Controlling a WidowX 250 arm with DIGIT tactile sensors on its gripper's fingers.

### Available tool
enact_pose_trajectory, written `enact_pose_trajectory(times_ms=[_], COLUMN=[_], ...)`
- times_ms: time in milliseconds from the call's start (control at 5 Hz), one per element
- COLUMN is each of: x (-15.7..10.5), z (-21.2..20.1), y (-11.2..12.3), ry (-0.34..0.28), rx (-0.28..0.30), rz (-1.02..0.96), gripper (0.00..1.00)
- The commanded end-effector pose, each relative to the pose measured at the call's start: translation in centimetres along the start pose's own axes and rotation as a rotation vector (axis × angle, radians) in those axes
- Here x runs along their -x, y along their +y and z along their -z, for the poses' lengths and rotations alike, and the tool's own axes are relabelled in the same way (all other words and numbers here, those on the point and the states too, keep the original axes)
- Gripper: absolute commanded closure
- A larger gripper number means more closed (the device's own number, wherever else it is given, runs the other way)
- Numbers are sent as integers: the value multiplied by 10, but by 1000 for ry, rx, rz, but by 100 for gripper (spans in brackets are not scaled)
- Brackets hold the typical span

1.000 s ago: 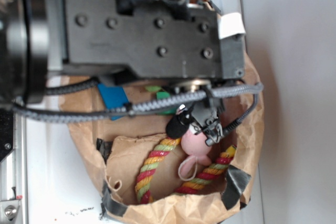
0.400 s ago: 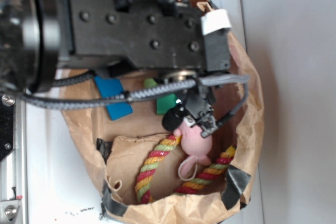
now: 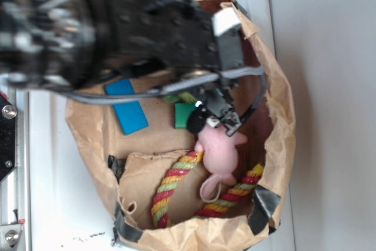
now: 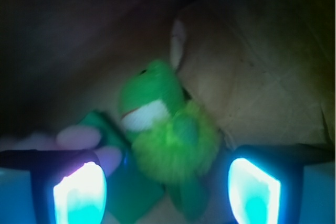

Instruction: Grab the green animal.

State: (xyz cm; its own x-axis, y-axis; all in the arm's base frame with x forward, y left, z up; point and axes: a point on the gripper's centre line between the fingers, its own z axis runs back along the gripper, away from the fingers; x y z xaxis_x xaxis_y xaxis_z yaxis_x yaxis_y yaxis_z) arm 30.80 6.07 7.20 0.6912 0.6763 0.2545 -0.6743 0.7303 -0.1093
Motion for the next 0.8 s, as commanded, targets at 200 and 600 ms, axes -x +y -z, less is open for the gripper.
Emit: enact_pose_trajectory(times_ms=[200, 600], x=[-29, -35], z=[-8, -1], y=[4, 4], ry=[-78, -98], rx=[18, -13], rz=[-54, -97], gripper=[0, 0])
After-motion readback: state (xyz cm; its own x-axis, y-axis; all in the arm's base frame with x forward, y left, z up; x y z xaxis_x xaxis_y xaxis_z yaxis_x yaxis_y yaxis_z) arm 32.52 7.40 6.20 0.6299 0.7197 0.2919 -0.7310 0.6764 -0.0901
